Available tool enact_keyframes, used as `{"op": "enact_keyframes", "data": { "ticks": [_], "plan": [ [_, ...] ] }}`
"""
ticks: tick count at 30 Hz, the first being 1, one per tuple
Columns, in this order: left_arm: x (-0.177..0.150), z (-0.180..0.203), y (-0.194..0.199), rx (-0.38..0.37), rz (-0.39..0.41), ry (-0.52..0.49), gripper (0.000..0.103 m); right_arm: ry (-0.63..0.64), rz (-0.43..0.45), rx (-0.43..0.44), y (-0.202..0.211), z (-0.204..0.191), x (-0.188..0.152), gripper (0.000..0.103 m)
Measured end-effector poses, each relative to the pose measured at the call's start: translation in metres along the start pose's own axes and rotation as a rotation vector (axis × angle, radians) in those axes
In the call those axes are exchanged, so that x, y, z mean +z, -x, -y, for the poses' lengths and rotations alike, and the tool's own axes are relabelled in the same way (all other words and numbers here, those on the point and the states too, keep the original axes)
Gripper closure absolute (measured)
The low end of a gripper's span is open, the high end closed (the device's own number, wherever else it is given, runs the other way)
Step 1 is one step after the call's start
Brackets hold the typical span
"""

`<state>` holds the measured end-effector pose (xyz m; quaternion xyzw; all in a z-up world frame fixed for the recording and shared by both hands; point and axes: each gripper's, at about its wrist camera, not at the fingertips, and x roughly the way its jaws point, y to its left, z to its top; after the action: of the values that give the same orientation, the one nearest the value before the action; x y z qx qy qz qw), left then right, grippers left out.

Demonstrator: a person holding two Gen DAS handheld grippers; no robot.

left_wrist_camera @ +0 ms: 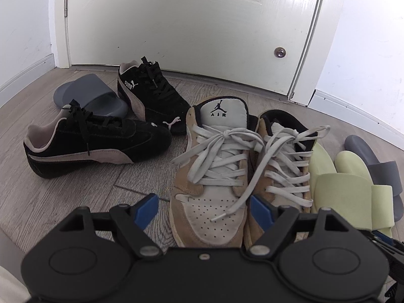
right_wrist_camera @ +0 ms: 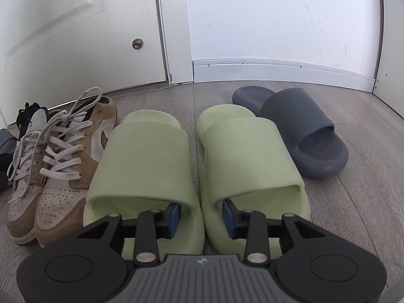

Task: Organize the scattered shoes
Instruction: 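Push the two pale green slides together with the right tool, then move the left tool to the black Puma sneaker and grasp it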

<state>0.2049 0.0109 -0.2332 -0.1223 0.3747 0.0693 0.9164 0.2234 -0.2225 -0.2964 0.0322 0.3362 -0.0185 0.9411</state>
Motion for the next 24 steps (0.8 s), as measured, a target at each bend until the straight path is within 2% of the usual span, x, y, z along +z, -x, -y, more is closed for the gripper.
{"op": "enact_keyframes", "data": {
  "ticks": [3,6,9,10,11,14,15,16,17,20,22,24],
  "plan": [
    [-0.001,0.002,-0.001,0.005,-0.003,-0.012,0.023,0.017,0.012,-0.021,-0.004,-0.001,0.0,0.058],
    [-0.002,0.004,-0.002,0.017,-0.005,-0.027,0.023,0.036,0.04,-0.041,-0.009,-0.003,-0.001,0.056],
    [-0.002,0.003,-0.002,0.024,-0.003,-0.025,0.023,0.071,0.061,-0.096,-0.01,-0.007,-0.003,0.052],
    [-0.002,0.001,-0.002,0.021,-0.001,-0.019,0.023,0.07,0.063,-0.115,-0.009,-0.009,-0.004,0.051],
    [-0.001,0.0,-0.002,0.0,0.01,-0.053,0.023,0.07,0.066,-0.133,-0.008,-0.01,-0.005,0.051],
    [0.0,-0.003,-0.002,-0.001,0.008,-0.027,0.023,0.068,0.07,-0.15,-0.006,-0.012,-0.006,0.051],
    [0.001,-0.004,-0.001,0.01,0.015,-0.018,0.023,0.073,0.059,-0.138,-0.006,-0.012,-0.006,0.051],
    [0.001,-0.006,0.0,0.02,0.02,-0.012,0.023,0.083,0.036,-0.116,-0.007,-0.013,-0.004,0.043],
    [0.002,-0.007,0.002,0.03,0.026,-0.005,0.023,0.11,0.01,-0.101,-0.006,-0.015,-0.003,0.04],
    [0.007,-0.02,0.011,0.034,0.033,0.061,0.023,0.128,-0.034,-0.077,0.006,-0.016,0.003,0.038],
    [0.014,-0.039,0.028,0.008,0.061,0.146,0.023,0.058,-0.074,-0.036,0.018,-0.008,0.005,0.034],
    [0.021,-0.054,0.039,0.039,0.087,0.191,0.022,-0.066,-0.079,0.038,0.036,0.005,0.002,0.029]
  ]
}}
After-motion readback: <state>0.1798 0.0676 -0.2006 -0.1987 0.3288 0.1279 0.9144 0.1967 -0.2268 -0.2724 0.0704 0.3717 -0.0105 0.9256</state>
